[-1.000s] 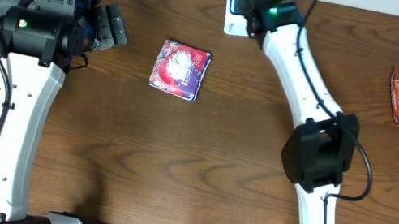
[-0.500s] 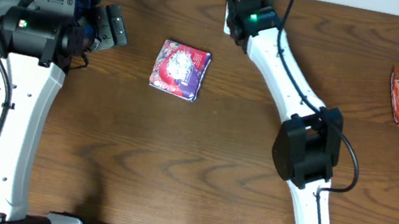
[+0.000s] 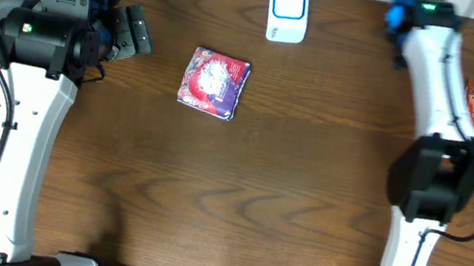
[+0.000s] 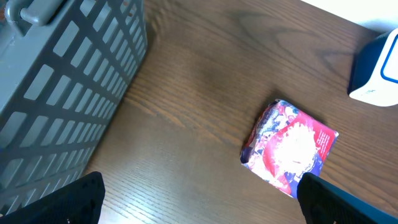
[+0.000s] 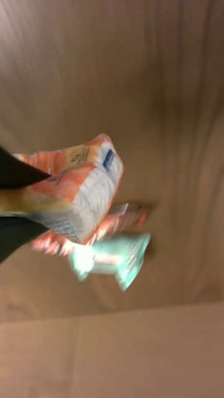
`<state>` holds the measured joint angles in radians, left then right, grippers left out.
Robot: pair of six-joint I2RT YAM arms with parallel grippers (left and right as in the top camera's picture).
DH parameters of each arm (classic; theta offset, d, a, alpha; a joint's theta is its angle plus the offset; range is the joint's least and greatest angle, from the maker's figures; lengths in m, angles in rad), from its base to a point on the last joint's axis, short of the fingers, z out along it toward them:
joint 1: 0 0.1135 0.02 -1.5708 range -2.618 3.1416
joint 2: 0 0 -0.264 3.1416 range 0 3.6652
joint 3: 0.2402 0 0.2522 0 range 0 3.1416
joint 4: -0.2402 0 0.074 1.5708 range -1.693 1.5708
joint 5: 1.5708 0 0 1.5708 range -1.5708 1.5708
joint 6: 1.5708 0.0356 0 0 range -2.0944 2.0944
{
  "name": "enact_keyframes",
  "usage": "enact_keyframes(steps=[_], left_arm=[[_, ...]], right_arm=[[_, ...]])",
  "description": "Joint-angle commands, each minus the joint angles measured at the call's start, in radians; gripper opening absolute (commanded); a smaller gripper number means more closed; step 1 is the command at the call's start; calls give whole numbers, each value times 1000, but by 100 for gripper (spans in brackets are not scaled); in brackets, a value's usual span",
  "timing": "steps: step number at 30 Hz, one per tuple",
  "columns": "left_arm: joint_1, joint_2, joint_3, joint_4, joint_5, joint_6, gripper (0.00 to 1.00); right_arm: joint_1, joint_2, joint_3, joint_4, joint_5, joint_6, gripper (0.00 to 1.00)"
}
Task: Scan the item barcode
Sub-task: 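Move the orange packet right and release it near the red bar, then swing the right gripper left over the floral pink packet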
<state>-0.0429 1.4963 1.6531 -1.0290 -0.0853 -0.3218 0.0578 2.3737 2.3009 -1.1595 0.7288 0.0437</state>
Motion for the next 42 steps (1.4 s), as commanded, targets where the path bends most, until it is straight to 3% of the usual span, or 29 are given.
enact_keyframes(steps=[1,2,3,4,16,19,25,31,37,42], left_arm=[[1,6,-9,-3,-13,-13,98],[1,6,-9,-3,-13,-13,98],[1,6,-9,-3,-13,-13,98],[1,6,-9,-3,-13,-13,98],[1,6,-9,-3,-13,-13,98],[1,6,-9,-3,-13,-13,98],[1,6,-9,-3,-13,-13,98],[1,6,-9,-3,-13,-13,98],[1,6,-9,-3,-13,-13,98],[1,6,-9,-3,-13,-13,98]], right_arm=[[-76,-32,5,-6,31,1,29],[-98,-32,5,-4,23,1,45],[-121,-32,5,-6,6,1,95],[-136,-32,5,-11,-17,1,99],[-74,-41,5,-88,-97,8,99],[-14,-51,6,-84,-251,8,99],[129,-60,7,-62,-790,7,99],[247,-51,6,42,-1083,7,98],[348,-10,6,163,-1093,25,80],[398,69,5,328,-1094,124,82]])
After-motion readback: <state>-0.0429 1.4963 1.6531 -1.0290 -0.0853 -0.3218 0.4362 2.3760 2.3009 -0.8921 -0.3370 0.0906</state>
